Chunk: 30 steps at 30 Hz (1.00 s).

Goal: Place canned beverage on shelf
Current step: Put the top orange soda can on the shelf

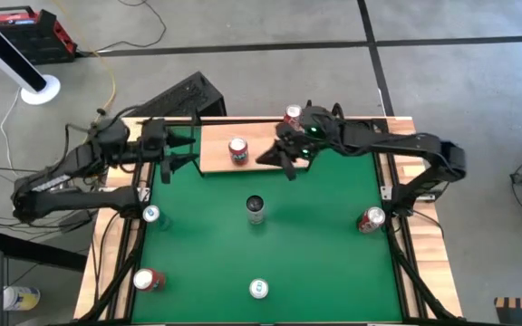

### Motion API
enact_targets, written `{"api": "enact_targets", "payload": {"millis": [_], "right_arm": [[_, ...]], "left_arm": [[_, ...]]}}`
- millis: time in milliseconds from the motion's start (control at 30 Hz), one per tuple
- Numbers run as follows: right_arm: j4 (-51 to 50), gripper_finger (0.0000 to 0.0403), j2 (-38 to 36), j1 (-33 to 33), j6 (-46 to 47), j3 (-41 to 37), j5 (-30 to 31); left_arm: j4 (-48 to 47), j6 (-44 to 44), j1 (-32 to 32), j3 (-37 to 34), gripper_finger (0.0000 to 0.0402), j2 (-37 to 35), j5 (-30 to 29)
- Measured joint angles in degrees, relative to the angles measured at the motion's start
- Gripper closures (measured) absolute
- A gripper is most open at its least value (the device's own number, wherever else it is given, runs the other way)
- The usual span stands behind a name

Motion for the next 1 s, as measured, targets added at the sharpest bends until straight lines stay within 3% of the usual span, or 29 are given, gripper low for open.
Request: {"api": "enact_targets", "payload": {"millis": [133,300,600,767,1000], "right_arm": [[-3.6,0.0372,5.9,-0.8,1.1,9.2,0.0],[-9.8,0.0372,11.3,-1.8,0.7,19.3,0.0],[-14.4,0.0365,16.7,-2.2,-1.6,25.6,0.0],[-20.7,0.0327,16.6,-4.2,-6.1,25.8,4.4],[-21.5,0.0216,18.3,-7.2,-10.9,25.9,4.7]], "left_arm": [[8.1,-1.8,0.0,-7.5,0.0199,-6.1,3.1],[10.3,-3.9,0.0,-12.6,0.0242,-10.4,4.0],[9.9,-5.8,0.0,-17.1,0.0331,-14.0,8.6],[10.1,-4.3,0.0,-19.0,0.0393,-16.1,7.8],[13.7,-6.8,0.0,-25.6,0.0401,-18.2,5.4]]}}
